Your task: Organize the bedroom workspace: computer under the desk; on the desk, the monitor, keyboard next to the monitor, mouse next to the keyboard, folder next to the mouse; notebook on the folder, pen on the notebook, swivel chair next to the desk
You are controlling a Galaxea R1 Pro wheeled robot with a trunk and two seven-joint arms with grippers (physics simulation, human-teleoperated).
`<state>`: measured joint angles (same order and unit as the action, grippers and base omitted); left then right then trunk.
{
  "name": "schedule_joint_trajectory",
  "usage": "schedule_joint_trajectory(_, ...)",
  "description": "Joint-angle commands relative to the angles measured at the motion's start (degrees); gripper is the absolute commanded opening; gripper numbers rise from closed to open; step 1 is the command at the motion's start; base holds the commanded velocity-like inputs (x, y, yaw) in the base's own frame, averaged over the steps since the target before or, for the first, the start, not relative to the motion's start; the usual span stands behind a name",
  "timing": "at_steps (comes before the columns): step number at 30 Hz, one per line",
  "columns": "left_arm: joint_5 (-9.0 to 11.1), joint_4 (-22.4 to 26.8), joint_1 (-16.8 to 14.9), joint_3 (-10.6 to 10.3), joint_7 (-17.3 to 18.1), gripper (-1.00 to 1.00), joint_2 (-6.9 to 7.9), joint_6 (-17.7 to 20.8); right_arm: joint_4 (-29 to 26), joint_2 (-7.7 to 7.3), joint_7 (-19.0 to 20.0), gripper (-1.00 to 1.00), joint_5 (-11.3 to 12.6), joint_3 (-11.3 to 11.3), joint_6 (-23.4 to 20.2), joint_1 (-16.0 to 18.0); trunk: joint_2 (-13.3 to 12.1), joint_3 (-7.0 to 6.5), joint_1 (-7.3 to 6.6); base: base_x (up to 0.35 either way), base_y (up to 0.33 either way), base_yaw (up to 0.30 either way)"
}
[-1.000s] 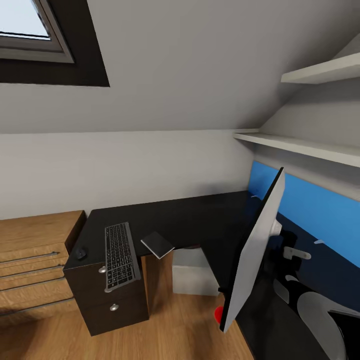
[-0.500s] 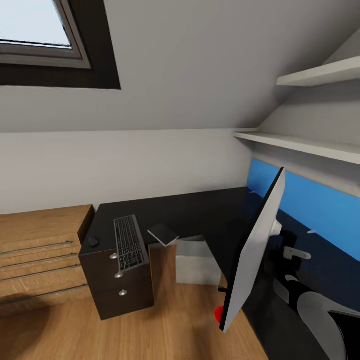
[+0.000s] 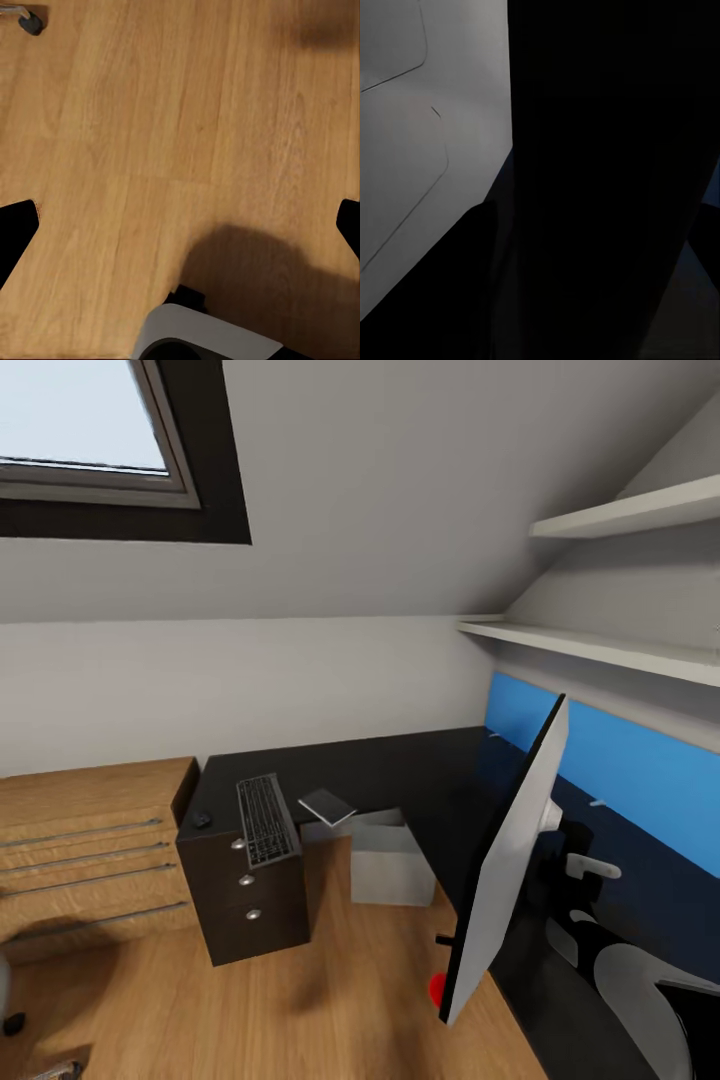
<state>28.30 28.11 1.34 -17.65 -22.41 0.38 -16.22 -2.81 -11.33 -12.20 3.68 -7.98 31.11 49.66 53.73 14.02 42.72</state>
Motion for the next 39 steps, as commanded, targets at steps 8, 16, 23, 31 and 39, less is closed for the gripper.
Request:
schedule_joint_trajectory(8,0.44,0.11,-0.02,-0.43,-0.44,1.00,0.06,-0.21,0.05,0.00,0.23,-1.00,0.55,-0.28,0.36,0.02,0.06,0.06,-0.03,-0.332,-0.070,0.000)
schedule_joint_trajectory(16,0.60,0.11,-0.02,-0.37,-0.44,1.00,0.06,-0.17,0.01,0.01,0.31,-1.00,0.61,-0.28,0.36,0.06,0.06,0.06,-0.03,-0.267,-0.166,0.000)
schedule_joint_trajectory(23,0.61,0.03,-0.02,-0.37,-0.44,1.00,0.06,-0.13,0.00,0.00,0.39,-1.00,0.62,-0.28,0.36,0.04,0.06,0.06,-0.03,-0.141,-0.297,0.000)
schedule_joint_trajectory(31,0.62,0.02,-0.02,-0.37,-0.44,1.00,0.06,-0.17,-0.01,0.00,0.44,-1.00,0.62,-0.28,0.36,0.08,0.06,0.06,-0.03,-0.103,-0.323,0.000)
schedule_joint_trajectory(39,0.62,0.02,-0.02,-0.35,-0.44,1.00,0.08,-0.17,-0.03,0.01,0.69,-1.00,0.62,-0.20,0.36,0.05,0.06,0.06,-0.03,-0.055,-0.261,0.000)
